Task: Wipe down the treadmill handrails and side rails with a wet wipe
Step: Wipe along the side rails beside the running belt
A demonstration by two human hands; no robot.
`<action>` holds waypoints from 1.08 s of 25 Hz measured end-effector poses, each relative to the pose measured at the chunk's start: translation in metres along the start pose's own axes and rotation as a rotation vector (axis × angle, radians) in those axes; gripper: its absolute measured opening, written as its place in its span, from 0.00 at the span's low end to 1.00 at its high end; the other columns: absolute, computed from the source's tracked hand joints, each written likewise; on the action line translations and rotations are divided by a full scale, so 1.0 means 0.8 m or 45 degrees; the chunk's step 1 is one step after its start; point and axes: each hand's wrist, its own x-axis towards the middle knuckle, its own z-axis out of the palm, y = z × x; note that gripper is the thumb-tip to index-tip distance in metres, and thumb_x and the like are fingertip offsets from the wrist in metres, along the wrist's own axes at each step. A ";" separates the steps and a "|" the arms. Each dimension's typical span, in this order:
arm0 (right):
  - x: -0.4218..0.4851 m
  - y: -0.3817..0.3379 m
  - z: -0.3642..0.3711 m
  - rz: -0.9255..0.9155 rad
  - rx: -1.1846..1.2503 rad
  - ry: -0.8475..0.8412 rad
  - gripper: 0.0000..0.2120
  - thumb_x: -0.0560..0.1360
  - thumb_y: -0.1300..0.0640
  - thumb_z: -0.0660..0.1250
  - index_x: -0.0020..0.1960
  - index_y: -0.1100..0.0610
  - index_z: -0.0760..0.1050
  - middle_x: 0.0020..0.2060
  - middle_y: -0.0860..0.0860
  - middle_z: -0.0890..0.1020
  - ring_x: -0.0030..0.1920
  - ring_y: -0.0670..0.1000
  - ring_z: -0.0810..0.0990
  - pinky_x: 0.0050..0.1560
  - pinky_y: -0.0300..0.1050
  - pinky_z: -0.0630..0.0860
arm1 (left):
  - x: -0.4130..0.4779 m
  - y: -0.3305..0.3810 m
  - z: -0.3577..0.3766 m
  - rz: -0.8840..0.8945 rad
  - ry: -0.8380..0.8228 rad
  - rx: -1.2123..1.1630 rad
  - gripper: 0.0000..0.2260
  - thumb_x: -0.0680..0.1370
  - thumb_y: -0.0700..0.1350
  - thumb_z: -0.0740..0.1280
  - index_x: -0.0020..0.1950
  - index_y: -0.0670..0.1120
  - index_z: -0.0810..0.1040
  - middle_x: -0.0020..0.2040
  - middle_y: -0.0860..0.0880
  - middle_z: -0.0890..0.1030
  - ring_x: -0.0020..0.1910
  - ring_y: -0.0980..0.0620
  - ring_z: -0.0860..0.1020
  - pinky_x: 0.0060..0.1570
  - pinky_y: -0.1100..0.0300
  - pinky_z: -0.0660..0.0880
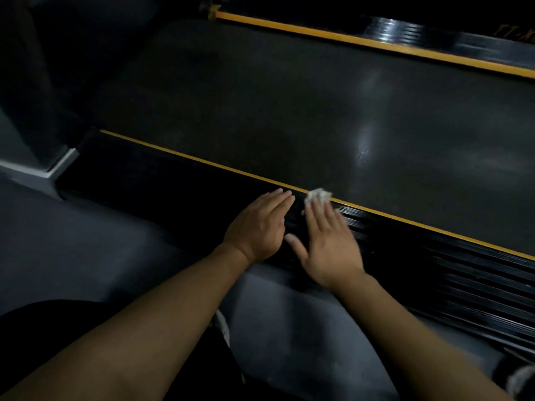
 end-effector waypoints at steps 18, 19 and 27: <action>-0.008 -0.053 0.024 -0.025 -0.011 0.152 0.32 0.85 0.44 0.54 0.75 0.70 0.68 0.75 0.67 0.69 0.77 0.67 0.66 0.76 0.61 0.66 | -0.005 -0.046 -0.031 -0.037 -0.147 -0.010 0.28 0.80 0.50 0.55 0.77 0.39 0.70 0.78 0.42 0.69 0.79 0.44 0.64 0.78 0.46 0.61; -0.015 -0.059 0.029 -0.056 -0.044 0.081 0.39 0.84 0.37 0.48 0.78 0.69 0.62 0.78 0.66 0.63 0.80 0.65 0.59 0.78 0.61 0.62 | -0.010 -0.060 -0.038 -0.044 -0.187 0.079 0.30 0.80 0.54 0.52 0.79 0.41 0.68 0.80 0.43 0.66 0.80 0.46 0.62 0.79 0.47 0.59; 0.038 -0.073 0.023 -0.034 -0.093 -0.105 0.45 0.79 0.30 0.35 0.83 0.63 0.45 0.82 0.61 0.45 0.83 0.59 0.40 0.82 0.57 0.42 | -0.017 -0.071 -0.043 -0.078 -0.146 0.066 0.27 0.82 0.51 0.53 0.77 0.40 0.71 0.78 0.43 0.69 0.79 0.46 0.64 0.79 0.48 0.59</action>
